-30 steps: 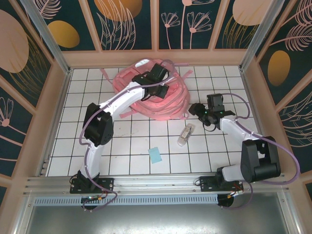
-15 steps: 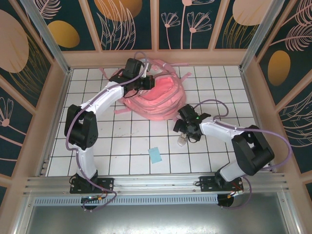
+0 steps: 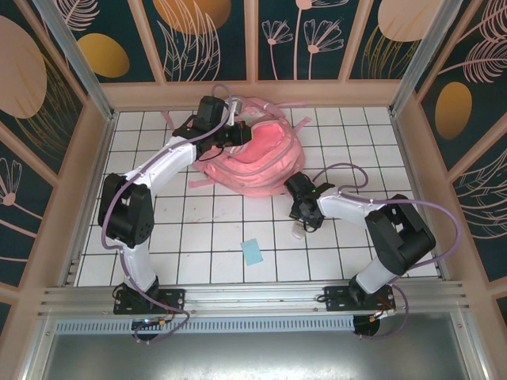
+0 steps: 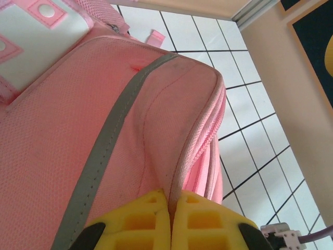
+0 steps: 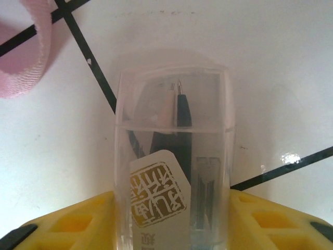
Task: Pack the student bag
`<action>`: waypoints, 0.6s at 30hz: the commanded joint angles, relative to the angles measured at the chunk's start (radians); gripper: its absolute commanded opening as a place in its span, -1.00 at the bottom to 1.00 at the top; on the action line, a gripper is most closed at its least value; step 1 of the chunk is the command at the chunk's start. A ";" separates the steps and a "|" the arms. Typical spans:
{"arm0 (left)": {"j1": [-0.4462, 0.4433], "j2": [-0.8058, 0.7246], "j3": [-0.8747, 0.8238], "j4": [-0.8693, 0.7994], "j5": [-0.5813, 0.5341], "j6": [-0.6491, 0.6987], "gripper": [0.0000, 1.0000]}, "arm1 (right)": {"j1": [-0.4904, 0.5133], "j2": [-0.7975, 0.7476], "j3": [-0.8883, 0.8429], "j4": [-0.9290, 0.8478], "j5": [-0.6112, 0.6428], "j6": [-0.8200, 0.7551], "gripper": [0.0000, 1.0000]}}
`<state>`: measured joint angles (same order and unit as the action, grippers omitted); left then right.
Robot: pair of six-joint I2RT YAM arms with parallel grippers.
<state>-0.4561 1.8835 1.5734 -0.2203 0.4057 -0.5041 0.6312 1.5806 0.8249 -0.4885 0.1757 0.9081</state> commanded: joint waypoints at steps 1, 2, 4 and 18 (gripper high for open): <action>0.007 -0.068 0.007 0.137 0.082 -0.059 -1.00 | 0.005 -0.023 0.025 0.039 0.020 -0.011 -0.10; 0.007 -0.065 0.005 0.144 0.091 -0.066 -1.00 | 0.000 -0.042 0.037 0.025 0.024 -0.027 -0.09; 0.007 -0.059 0.005 0.153 0.100 -0.076 -1.00 | -0.017 -0.078 0.062 0.003 0.019 -0.065 -0.09; 0.009 -0.047 -0.058 0.262 0.176 -0.155 -1.00 | -0.150 -0.040 0.426 0.107 -0.140 -0.356 -0.08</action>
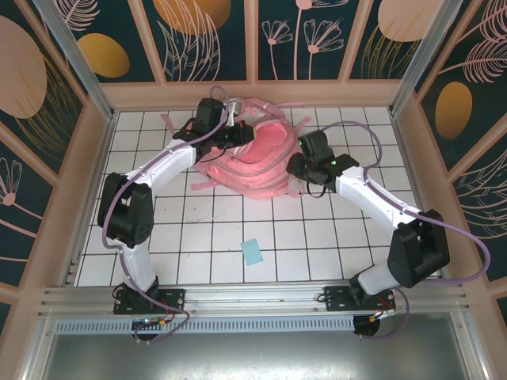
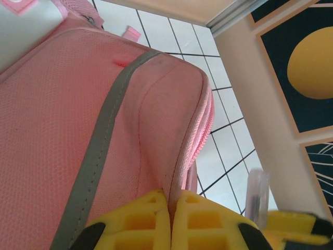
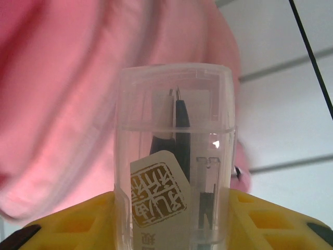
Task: Pack the student bag
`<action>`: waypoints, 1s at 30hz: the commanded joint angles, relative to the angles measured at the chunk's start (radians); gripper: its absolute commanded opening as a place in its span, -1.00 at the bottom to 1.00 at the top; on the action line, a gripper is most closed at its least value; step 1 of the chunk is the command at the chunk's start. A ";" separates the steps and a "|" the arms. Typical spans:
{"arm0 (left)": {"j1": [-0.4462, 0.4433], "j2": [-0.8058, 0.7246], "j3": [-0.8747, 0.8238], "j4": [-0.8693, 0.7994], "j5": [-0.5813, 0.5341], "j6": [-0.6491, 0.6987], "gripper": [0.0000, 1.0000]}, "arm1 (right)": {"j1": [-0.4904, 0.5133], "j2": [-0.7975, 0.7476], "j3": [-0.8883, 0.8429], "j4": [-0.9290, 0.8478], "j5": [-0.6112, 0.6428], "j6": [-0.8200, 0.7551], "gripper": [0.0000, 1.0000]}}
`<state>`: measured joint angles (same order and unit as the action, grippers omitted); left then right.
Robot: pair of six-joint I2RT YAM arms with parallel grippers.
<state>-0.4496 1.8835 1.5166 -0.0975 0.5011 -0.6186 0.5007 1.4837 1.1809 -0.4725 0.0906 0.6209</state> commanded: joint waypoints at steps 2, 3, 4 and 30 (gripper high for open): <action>0.002 -0.057 -0.019 0.154 0.085 -0.050 -1.00 | -0.036 0.134 0.143 0.145 -0.098 -0.058 -0.07; 0.002 -0.063 -0.028 0.160 0.084 -0.053 -1.00 | -0.042 0.168 0.172 0.167 -0.122 -0.046 -0.07; 0.002 -0.071 -0.039 0.165 0.082 -0.056 -1.00 | -0.049 0.210 0.209 0.187 -0.147 -0.025 -0.07; 0.004 -0.084 -0.053 0.195 0.074 -0.086 -1.00 | -0.096 0.326 0.068 0.757 -0.585 0.340 -0.07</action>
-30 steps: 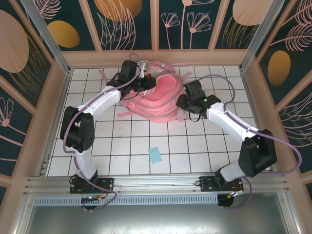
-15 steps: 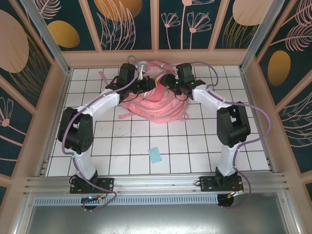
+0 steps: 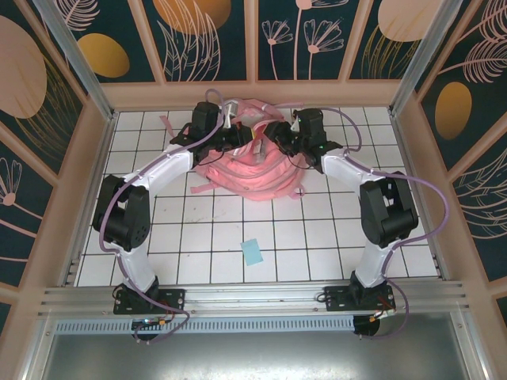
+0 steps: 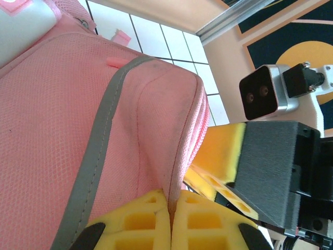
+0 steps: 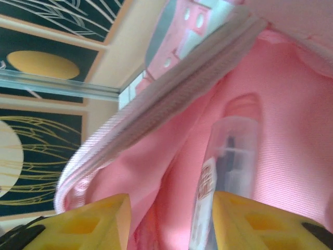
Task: Pack the student bag
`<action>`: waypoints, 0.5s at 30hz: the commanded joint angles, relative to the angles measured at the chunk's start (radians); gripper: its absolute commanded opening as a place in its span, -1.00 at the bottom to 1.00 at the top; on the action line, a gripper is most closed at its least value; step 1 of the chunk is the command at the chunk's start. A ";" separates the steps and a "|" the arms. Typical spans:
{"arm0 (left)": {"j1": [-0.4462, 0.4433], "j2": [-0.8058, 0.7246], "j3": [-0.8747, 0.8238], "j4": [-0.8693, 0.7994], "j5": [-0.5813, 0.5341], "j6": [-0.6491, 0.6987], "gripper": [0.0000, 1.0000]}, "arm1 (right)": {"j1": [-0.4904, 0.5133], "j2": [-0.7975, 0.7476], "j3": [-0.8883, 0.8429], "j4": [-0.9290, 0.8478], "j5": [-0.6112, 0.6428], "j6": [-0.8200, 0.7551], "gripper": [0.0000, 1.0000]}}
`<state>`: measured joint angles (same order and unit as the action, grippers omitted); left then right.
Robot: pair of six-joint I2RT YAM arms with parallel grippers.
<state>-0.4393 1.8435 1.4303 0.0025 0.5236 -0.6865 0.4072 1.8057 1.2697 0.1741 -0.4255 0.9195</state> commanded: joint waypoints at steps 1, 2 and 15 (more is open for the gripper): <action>-0.007 -0.044 0.034 0.096 0.051 -0.020 -1.00 | -0.001 0.013 -0.016 0.115 -0.078 0.044 -0.06; -0.007 -0.045 0.036 0.097 0.052 -0.023 -1.00 | -0.001 0.020 -0.012 0.118 -0.087 0.047 -0.06; -0.001 -0.048 0.049 0.113 0.042 -0.032 -1.00 | 0.058 -0.250 -0.142 -0.273 0.130 -0.282 0.05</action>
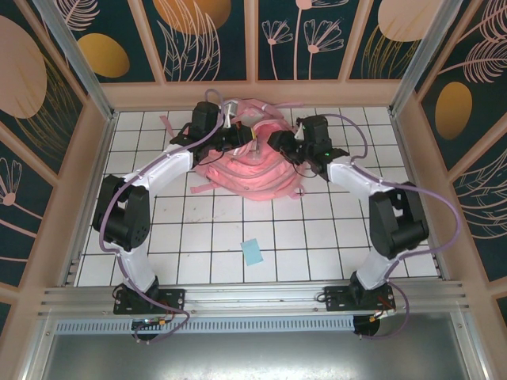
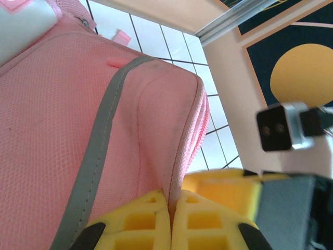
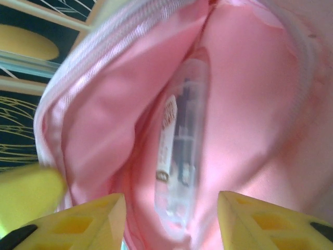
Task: Pack the student bag
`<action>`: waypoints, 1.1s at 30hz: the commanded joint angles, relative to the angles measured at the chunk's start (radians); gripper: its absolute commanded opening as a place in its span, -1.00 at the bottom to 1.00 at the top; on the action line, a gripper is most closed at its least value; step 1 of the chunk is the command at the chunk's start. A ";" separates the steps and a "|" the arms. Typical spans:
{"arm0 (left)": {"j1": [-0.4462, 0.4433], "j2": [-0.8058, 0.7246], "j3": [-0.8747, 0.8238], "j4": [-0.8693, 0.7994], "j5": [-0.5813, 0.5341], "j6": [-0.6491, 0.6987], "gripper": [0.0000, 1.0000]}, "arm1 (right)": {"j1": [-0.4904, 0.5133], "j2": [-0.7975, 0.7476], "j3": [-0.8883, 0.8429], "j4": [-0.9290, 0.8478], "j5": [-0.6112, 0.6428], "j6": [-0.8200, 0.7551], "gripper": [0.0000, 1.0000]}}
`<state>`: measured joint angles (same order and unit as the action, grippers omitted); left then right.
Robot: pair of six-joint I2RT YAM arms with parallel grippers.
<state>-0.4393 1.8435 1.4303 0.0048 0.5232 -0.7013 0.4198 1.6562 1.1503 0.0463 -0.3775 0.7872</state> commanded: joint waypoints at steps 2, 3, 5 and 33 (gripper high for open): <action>0.007 -0.038 0.068 0.101 0.033 -0.018 -1.00 | 0.110 -0.155 -0.052 -0.257 0.152 -0.222 0.16; 0.011 -0.032 0.073 0.104 0.034 -0.025 -1.00 | 0.146 -0.176 -0.071 -0.299 0.175 -0.247 0.21; 0.017 -0.024 0.079 0.120 0.037 -0.039 -1.00 | 0.231 -0.213 -0.114 -0.378 0.235 -0.275 0.32; 0.038 -0.056 0.029 0.123 0.017 -0.024 -1.00 | 0.806 0.232 -0.031 -0.691 0.487 -0.266 0.27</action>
<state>-0.4164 1.8503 1.4582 0.0086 0.5236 -0.7242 1.2320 1.8565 1.1568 -0.5922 0.1120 0.5262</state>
